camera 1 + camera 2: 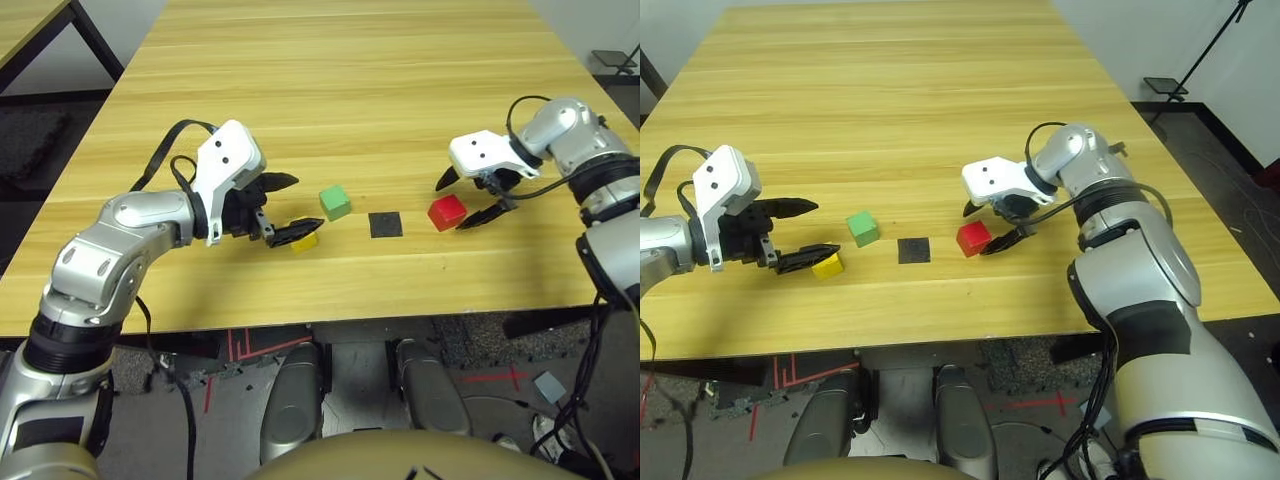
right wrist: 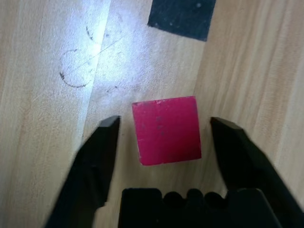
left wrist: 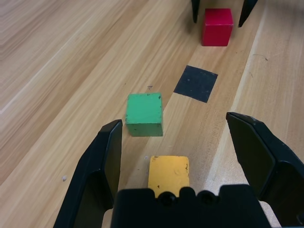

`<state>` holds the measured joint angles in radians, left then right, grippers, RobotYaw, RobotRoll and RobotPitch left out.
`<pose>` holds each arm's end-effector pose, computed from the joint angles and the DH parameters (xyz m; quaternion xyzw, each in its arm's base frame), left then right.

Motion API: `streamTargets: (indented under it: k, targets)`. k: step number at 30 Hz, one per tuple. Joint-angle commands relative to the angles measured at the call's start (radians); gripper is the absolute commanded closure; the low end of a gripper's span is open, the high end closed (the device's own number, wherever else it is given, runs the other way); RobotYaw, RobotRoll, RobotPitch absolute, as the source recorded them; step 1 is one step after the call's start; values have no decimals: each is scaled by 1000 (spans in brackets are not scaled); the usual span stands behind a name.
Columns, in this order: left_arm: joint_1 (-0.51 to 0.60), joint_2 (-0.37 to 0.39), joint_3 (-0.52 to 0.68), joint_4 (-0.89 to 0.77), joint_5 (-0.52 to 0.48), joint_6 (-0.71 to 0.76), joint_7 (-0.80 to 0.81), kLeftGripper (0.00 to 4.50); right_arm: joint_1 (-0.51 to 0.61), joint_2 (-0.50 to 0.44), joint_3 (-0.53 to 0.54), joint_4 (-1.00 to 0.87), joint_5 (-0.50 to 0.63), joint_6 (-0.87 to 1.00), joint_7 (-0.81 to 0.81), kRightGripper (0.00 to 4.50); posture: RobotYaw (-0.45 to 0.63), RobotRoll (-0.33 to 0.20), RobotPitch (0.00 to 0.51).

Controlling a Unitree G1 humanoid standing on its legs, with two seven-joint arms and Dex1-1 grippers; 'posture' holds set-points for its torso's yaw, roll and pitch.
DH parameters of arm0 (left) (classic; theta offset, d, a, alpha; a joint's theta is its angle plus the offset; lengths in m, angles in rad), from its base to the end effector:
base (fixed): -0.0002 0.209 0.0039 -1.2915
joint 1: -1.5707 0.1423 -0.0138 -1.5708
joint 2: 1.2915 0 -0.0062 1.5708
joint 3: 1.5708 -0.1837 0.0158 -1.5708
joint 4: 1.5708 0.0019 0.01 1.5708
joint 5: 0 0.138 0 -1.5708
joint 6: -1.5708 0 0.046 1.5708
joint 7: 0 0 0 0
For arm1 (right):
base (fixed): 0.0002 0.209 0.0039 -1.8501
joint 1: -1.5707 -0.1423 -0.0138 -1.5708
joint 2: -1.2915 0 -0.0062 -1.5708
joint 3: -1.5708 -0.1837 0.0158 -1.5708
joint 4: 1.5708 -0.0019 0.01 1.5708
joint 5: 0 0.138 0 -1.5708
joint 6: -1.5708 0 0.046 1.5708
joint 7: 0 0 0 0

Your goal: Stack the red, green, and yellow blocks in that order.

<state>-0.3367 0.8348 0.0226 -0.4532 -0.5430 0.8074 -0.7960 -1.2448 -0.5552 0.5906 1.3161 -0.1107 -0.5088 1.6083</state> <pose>0.2249 0.2249 0.2011 0.1692 0.1221 -0.4519 0.8673 0.3670 -0.2135 0.2084 -0.4468 0.2469 0.6694 0.5397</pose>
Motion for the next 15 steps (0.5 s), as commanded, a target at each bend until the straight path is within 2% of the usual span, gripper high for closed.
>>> streamTargets:
  k: [1, 2, 7, 11, 15]
  targets:
    - [7, -3, 13, -24, -9, 20, 14, 0, -22, 4, -13, 8, -32, -14, 6, 2105, 501, -143, 127]
    - [5, -4, 14, -25, -11, 21, 17, 0, -25, 6, -17, 8, -33, -12, 6, 2457, 502, -145, 127]
    - [-8, -5, 11, -25, -15, 29, 26, 0, -54, 40, -51, -17, 40, 75, 6, 2464, 488, -155, 127]
    - [-50, -27, -11, -13, -9, 34, 37, 0, -37, 54, 33, -232, 264, 320, 6, 2464, 476, -162, 126]
    - [-77, -44, -27, 8, 2, 31, 38, 0, 17, -9, 131, -473, 380, 488, 6, 2464, 472, -164, 131]
